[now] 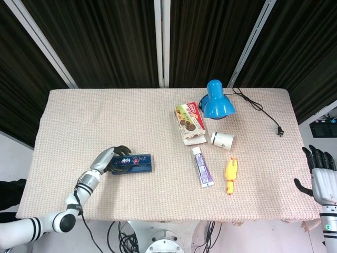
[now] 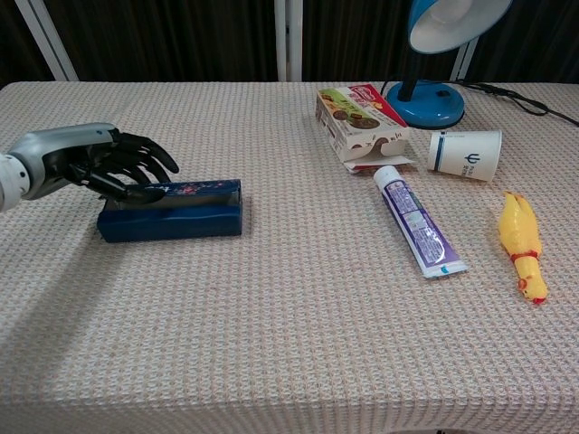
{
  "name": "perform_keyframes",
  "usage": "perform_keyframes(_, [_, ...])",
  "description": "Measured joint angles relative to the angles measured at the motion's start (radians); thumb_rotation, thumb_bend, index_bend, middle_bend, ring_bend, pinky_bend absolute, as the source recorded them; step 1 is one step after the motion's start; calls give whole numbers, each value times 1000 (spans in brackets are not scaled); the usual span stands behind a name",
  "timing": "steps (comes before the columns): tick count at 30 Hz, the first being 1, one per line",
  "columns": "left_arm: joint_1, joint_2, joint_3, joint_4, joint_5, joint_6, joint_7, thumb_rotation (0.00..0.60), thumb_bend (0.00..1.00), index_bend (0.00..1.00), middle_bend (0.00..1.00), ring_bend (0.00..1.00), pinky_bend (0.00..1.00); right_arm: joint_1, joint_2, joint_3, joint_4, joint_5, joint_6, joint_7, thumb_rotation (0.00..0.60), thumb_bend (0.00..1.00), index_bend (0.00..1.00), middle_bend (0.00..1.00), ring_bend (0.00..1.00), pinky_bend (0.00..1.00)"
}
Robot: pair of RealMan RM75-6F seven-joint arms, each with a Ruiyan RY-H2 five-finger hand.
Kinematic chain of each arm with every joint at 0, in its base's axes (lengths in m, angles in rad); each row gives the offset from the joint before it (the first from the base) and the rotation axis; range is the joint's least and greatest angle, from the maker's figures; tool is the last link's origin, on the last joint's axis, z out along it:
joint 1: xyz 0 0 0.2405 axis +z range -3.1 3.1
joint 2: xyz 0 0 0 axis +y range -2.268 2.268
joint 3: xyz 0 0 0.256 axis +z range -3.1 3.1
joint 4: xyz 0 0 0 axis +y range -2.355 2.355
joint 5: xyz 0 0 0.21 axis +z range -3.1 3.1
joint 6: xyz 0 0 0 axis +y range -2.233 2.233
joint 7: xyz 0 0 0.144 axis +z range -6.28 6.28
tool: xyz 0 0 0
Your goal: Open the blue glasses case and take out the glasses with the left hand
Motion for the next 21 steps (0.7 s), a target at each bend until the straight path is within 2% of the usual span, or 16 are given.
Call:
perform_keyframes(4, [-6, 2, -7, -20, -65, 4, 56, 600, 475, 316, 359, 158, 170, 2, 0, 0, -3, 3, -4, -5, 600, 183, 0, 0, 0, 0])
perform_keyframes(7, [-11, 2, -11, -25, -87, 4, 77, 600, 475, 307, 213, 89, 170, 2, 0, -1, -5, 2, -5, -7, 600, 183, 0, 0, 0, 0])
perform_keyframes(14, [-15, -20, -14, 3, -101, 28, 118, 600, 463, 189, 60, 5, 70, 3, 3, -3, -9, -5, -4, -7, 600, 183, 0, 0, 0, 0])
perform_keyframes(18, [-12, -51, -14, 38, -69, 92, 150, 600, 455, 99, 0, 0, 8, 3, 4, -3, -10, -7, -3, -4, 600, 183, 0, 0, 0, 0])
perform_keyframes(21, [-4, -95, -12, 96, -4, 194, 177, 600, 444, 81, 0, 0, 0, 2, 4, -3, -9, -9, -1, 0, 600, 183, 0, 0, 0, 0])
